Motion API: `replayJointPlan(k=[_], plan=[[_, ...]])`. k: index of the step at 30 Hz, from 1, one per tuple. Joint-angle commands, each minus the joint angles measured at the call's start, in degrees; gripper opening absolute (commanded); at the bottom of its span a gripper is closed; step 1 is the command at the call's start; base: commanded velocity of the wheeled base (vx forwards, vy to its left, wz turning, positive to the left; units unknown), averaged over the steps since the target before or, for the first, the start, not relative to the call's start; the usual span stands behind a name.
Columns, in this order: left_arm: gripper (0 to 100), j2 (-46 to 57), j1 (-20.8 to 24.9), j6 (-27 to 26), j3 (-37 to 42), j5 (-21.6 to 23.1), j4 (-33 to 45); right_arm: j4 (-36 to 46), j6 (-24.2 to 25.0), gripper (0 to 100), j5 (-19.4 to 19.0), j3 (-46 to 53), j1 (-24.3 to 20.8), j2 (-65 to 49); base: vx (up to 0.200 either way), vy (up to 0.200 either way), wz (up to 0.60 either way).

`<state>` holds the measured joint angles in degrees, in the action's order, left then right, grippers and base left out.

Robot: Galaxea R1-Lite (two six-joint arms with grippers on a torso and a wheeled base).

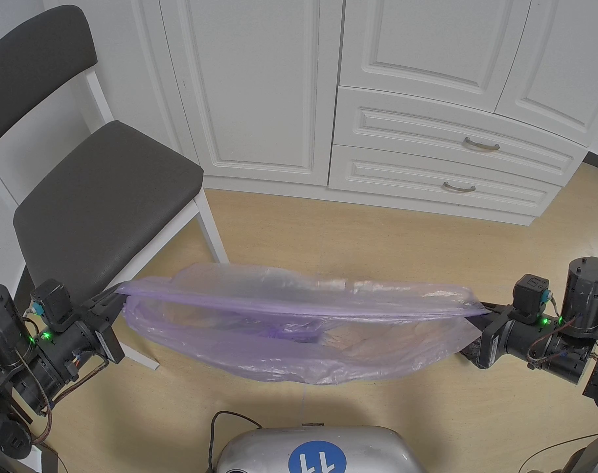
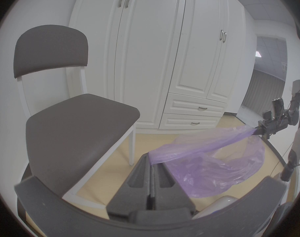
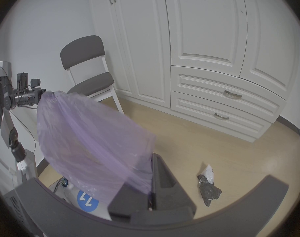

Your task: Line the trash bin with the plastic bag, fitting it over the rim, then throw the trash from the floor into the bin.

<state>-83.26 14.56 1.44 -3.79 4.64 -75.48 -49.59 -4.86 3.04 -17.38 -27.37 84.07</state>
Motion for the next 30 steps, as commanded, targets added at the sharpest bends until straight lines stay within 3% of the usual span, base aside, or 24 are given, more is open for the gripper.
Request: replayJointPlan(k=[1, 14, 16, 18, 19, 20, 22, 23, 24, 30], plan=[[0, -0.06, -2.95, -0.65, 0.36, 0.45, -0.01, 0.11, -1.29, 0, 0.48, 0.51, 0.65, -0.13, 0.000, 0.000, 0.00], [0, 1.96, -1.81, -0.91, 0.72, 2.39, -1.24, 0.72, -3.13, 0, 0.30, 0.68, -1.02, -7.60, 0.000, 0.000, 0.00], [0, 5.21, 3.90, -0.65, -1.13, 2.39, -1.60, 1.95, -5.16, 0, 0.22, -1.86, -5.15, -11.56, 0.000, 0.000, 0.00], [0, 5.57, 5.48, -0.56, -1.83, 2.39, -1.24, 3.10, -5.51, 0, 0.22, -3.01, -6.38, -11.91, 0.000, 0.000, 0.00], [0, 5.30, 10.05, -0.38, -3.86, 2.39, -1.16, 8.72, -6.74, 0, 0.30, -6.26, -9.72, -12.70, 0.000, 0.000, 0.00], [0, 5.30, 10.05, -0.38, -3.86, 2.39, -1.16, 8.72, -6.74, 0, 0.30, -6.26, -9.72, -12.70, 0.000, 0.000, 0.00], [0, 3.54, 16.29, 0.32, -8.69, 1.86, -1.07, 14.87, -7.26, 0, 0.39, -9.07, -13.33, -13.58, 0.000, 0.000, 0.00], [0, 3.54, 16.29, 0.32, -8.69, 1.86, -1.07, 14.87, -7.26, 0, 0.39, -9.07, -13.33, -13.58, 0.000, 0.000, 0.00], [0, 1.88, 20.51, 1.73, -10.89, 1.16, -1.68, 15.58, -7.26, 0, 0.39, -9.42, -15.00, -13.14, 0.000, 0.000, 0.00], [0, 1.26, 30.97, 6.65, -11.50, -4.38, -1.86, 15.49, -5.33, 0, 0.22, -8.98, -18.25, -11.29, 0.000, 0.000, 0.00]])
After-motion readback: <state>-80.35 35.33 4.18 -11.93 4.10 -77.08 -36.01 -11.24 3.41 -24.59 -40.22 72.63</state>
